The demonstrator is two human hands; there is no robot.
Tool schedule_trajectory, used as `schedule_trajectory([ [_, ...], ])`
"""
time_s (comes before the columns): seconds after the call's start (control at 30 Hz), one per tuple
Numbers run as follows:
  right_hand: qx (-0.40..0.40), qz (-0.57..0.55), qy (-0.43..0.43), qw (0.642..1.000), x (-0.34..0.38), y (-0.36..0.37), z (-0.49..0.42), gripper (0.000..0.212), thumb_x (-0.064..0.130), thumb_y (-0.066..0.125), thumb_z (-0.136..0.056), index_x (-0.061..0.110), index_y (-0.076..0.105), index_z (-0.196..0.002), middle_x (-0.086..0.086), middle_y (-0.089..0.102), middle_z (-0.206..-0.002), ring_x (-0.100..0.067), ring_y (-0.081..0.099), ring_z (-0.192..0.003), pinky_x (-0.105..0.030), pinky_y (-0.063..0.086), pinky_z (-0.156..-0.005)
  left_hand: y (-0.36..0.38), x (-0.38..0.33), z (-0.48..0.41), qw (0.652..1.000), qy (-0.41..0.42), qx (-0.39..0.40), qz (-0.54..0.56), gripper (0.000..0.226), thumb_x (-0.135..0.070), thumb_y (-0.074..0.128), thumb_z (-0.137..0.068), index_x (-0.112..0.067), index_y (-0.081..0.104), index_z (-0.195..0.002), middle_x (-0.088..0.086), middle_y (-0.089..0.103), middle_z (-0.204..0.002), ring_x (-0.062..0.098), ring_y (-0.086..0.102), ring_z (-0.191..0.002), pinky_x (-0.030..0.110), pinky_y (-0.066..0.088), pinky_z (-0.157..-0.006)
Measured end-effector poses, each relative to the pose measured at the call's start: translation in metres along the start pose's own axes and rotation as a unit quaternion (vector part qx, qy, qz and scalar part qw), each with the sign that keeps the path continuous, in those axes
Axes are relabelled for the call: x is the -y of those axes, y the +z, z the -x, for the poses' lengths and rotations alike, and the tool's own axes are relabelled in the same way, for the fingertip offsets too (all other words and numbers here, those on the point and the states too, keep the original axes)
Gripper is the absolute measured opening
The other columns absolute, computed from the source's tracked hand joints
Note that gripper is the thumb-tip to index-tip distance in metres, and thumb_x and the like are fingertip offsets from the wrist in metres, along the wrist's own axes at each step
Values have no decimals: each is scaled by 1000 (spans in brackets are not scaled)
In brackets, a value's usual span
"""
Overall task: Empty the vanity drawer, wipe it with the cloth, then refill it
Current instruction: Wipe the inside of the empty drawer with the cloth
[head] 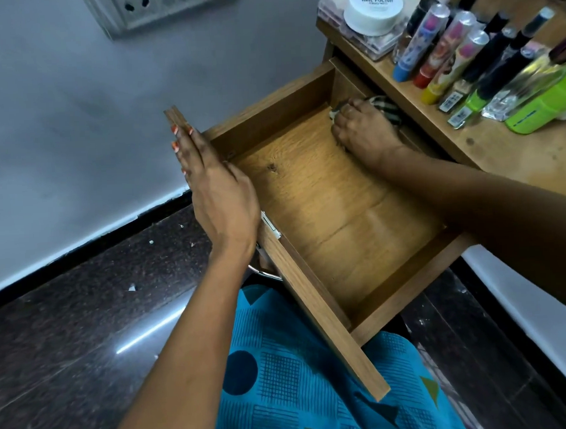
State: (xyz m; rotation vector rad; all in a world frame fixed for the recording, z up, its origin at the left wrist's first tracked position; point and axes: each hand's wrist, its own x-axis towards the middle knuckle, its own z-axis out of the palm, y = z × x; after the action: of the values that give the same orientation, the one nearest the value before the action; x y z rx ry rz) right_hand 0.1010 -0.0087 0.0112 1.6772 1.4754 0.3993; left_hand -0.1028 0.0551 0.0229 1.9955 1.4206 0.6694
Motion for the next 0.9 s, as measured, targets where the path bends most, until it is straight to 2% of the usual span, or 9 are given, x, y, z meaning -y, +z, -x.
schedule_trajectory([
  [0.1,-20,3,15,1000,-1,1,-22,38,13,35,-95,6,39,-132,-13,45,-136,-26,40,-128,-36,29,-108,0,1,0,1000,6,-2,6,56,-3,29,-93,-6,10,-146,9,2,-157,21,1,-145,28,9,-119],
  [0.3,-35,8,61,997,0,-5,-27,31,13,40,-94,4,45,-123,-11,52,-124,-24,45,-119,-33,39,-93,1,1,1,1000,2,-3,3,56,-5,29,-94,-7,9,-146,8,1,-157,19,1,-146,23,5,-117],
  [0.37,-58,15,90,994,-3,-8,-24,34,14,41,-93,2,43,-125,-12,52,-124,-24,46,-118,-31,41,-90,1,1,1,1000,1,-3,5,56,-5,29,-94,-6,9,-146,8,2,-157,19,1,-146,24,5,-117],
  [0.5,-65,17,123,990,-2,-8,-19,44,15,40,-93,-1,31,-134,-15,45,-135,-25,39,-128,-30,41,-93,0,0,3,1000,-3,2,7,56,-4,29,-94,-7,9,-146,8,2,-157,19,1,-146,30,11,-120],
  [0.67,-62,39,85,994,6,0,-24,44,11,40,-91,-1,32,-133,-18,41,-138,-27,35,-131,-30,37,-98,0,-1,1,1000,-2,2,8,56,-4,29,-94,-8,8,-147,8,2,-157,20,2,-146,36,17,-119],
  [0.73,-44,45,61,996,13,2,-29,41,9,38,-92,0,35,-132,-17,43,-136,-27,36,-130,-30,36,-97,1,0,1,1000,-3,3,8,56,-4,29,-94,-8,9,-147,7,2,-157,20,2,-146,37,17,-119],
  [0.9,-59,10,62,996,6,-1,-28,38,11,38,-94,3,37,-130,-13,46,-134,-24,39,-128,-30,37,-96,1,0,1,1000,-5,2,9,58,-3,29,-93,-8,9,-147,7,2,-157,20,2,-146,35,16,-119],
])
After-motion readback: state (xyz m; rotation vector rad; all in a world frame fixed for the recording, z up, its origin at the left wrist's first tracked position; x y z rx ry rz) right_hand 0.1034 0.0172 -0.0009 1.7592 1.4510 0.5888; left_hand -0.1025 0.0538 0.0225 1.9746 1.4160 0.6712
